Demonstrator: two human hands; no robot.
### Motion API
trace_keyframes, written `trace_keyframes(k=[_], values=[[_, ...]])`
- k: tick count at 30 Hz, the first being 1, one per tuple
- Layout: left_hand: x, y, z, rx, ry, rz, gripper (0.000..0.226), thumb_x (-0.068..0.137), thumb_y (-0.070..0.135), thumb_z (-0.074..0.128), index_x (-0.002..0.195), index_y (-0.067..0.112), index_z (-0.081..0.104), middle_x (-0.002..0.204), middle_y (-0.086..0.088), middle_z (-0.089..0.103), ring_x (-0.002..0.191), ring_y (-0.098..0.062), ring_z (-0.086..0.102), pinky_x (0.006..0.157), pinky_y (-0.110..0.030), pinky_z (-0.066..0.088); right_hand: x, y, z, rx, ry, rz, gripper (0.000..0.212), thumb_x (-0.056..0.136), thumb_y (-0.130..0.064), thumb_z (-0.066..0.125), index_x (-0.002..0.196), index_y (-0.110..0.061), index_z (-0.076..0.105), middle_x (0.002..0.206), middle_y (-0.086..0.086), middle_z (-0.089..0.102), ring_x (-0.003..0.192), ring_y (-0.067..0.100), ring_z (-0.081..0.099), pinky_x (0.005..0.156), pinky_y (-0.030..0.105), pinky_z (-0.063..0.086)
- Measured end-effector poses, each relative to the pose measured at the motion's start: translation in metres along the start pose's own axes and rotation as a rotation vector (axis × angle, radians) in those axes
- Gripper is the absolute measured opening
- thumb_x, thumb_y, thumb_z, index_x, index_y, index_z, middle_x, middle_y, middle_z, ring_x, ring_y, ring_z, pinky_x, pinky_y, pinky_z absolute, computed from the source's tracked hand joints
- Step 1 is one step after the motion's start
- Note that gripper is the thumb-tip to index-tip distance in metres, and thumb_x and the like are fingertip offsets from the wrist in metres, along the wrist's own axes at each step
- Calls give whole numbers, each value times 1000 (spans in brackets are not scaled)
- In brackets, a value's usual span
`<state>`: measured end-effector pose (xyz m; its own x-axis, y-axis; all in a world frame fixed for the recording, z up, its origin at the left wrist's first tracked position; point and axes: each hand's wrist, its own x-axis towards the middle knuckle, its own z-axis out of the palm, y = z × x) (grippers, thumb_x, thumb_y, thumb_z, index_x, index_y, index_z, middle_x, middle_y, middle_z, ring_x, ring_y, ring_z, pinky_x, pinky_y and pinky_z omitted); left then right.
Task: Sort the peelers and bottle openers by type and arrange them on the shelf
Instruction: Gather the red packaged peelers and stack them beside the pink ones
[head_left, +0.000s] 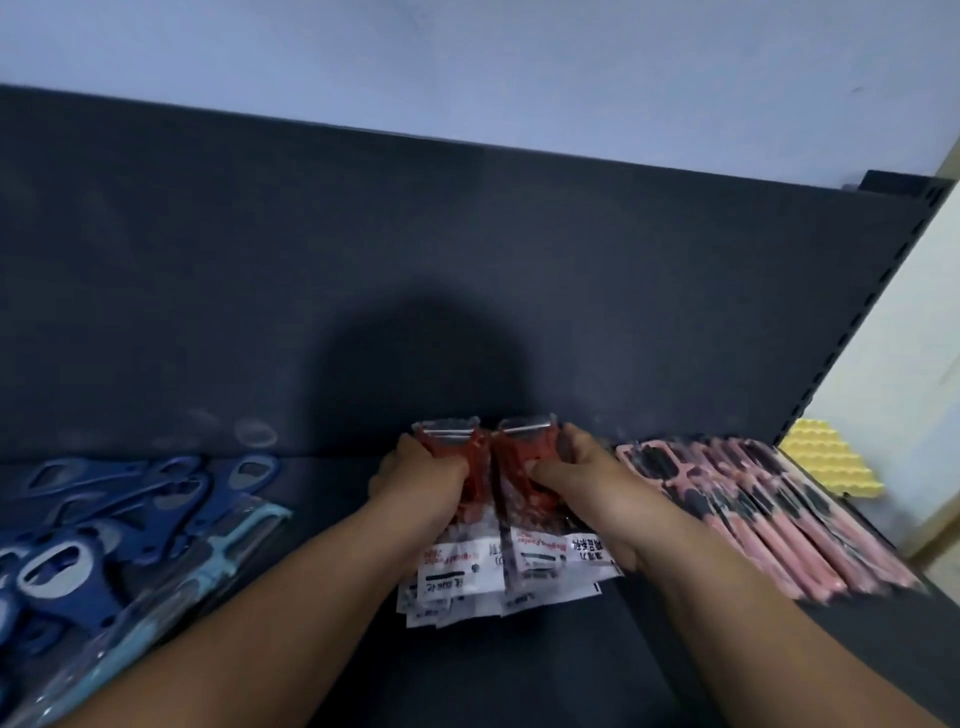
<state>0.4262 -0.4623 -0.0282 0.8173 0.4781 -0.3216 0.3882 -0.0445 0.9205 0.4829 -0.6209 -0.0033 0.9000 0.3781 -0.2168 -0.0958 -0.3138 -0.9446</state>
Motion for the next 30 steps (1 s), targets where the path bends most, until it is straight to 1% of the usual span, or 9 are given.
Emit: trace_keyframes(k=[3,8,14,17,21,24,26,28,30], values=[[-29,17,6,-31,22,85,73,82,16,48,147,31,19,139,-6,48,115,-25,55,97,-40,49,3,4,8,-35,-32,-16,33,90,-8,57,122,-15,49,101,7,70,87,17,68,76,30,56],[-22,16,26,-21,-71,80,87,68,31,40,148,42,8,157,-6,24,138,-28,35,111,-45,36,9,4,9,-104,-16,-34,47,87,-10,45,132,-21,40,103,7,68,83,16,63,70,29,49],[-21,17,36,111,-81,123,78,94,19,40,151,29,-13,161,-2,9,141,-23,28,112,-34,32,7,13,-2,-64,-53,15,44,97,-11,38,135,-32,30,105,-4,67,98,11,63,80,24,47],[-14,15,31,137,-96,134,80,93,21,42,151,30,-12,160,-2,15,138,-24,33,112,-37,33,6,13,-5,-55,-79,51,47,99,-17,39,140,-34,25,110,-5,65,101,11,62,80,24,45],[-14,16,24,120,-119,137,81,92,21,46,152,29,-8,159,-2,19,137,-23,34,113,-35,31,6,9,-10,-116,-39,87,36,94,-23,50,128,-28,41,106,2,68,97,20,65,91,34,50],[-14,18,20,110,-98,134,81,93,16,46,152,30,-8,158,-3,20,133,-23,40,97,-28,44,6,10,-8,-164,66,22,66,82,-30,61,140,-23,30,117,7,66,104,25,64,97,45,50],[-16,19,20,125,-83,132,80,94,13,44,151,30,-9,159,-3,16,135,-24,39,94,-28,46,1,7,-5,-198,78,-12,76,87,-26,60,150,-26,16,130,2,58,110,20,60,101,39,46],[-16,18,21,154,-80,160,76,95,12,40,152,29,-7,161,-4,9,142,-25,28,109,-33,36,-6,5,-2,-236,48,-25,74,96,-22,51,153,-27,4,134,-7,50,106,11,52,96,25,40],[-18,18,24,174,-88,189,70,97,11,36,153,26,-5,161,-1,-4,147,-21,12,114,-26,23,-10,2,-1,-280,20,-23,71,100,-23,44,153,-26,-3,140,-2,46,100,9,46,90,21,34]])
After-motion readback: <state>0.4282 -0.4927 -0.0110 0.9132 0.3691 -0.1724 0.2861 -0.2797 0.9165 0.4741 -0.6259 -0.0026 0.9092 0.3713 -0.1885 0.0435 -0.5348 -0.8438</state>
